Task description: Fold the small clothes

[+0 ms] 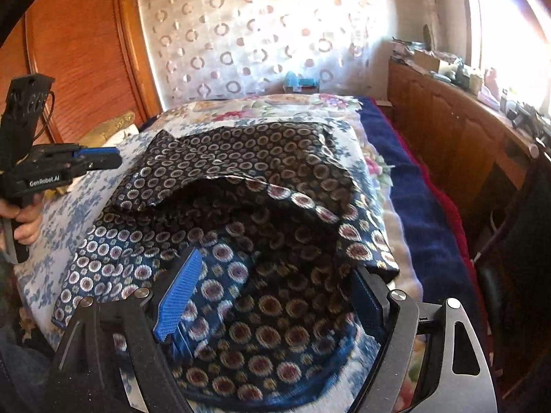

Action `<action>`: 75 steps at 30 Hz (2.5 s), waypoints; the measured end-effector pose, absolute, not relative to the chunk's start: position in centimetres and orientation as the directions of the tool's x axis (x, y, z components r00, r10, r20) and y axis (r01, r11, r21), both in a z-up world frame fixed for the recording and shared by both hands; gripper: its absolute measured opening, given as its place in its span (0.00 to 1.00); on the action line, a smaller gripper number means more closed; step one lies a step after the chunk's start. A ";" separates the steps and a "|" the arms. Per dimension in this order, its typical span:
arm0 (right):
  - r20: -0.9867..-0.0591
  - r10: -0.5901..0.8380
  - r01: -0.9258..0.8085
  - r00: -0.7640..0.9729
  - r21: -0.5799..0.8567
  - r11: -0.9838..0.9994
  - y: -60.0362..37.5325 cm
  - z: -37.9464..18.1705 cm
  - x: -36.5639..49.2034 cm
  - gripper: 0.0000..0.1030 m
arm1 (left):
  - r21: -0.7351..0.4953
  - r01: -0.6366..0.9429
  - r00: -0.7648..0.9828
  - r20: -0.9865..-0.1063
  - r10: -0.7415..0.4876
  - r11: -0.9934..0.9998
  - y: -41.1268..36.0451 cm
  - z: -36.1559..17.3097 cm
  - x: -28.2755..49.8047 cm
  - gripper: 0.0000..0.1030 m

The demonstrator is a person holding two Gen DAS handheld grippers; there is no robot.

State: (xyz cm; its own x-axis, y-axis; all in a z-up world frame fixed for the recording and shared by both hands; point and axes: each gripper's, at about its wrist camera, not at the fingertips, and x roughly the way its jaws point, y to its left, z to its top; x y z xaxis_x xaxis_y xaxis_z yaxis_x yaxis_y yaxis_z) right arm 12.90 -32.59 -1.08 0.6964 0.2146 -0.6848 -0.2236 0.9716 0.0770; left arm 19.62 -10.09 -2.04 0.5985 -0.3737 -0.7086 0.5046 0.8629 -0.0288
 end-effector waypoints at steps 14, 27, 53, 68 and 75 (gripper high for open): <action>-0.690 0.173 -0.250 0.703 -0.011 0.968 -28.2 1.4 17.0 0.81 | -0.046 0.456 0.600 -0.722 -0.345 0.889 -3.4 -4.0 19.8 0.16; -0.659 0.042 -0.213 0.751 -0.181 0.960 -25.9 4.9 18.0 0.81 | -0.067 0.460 0.612 -0.698 -0.371 0.885 -1.2 -3.8 20.2 0.16; -0.817 0.297 -0.526 0.494 -0.008 0.851 -14.6 -3.2 21.1 0.70 | -0.093 0.421 0.617 -0.699 -0.360 0.902 0.6 -4.9 19.7 0.16; -0.787 0.152 -0.446 0.598 -0.169 0.879 -20.4 1.7 28.1 0.04 | -0.115 0.432 0.599 -0.704 -0.380 0.894 0.4 -5.7 20.0 0.17; -0.813 0.058 -0.366 0.580 -0.197 0.910 -24.4 0.9 35.5 0.04 | -0.110 0.419 0.594 -0.717 -0.363 0.901 0.2 -5.9 20.1 0.17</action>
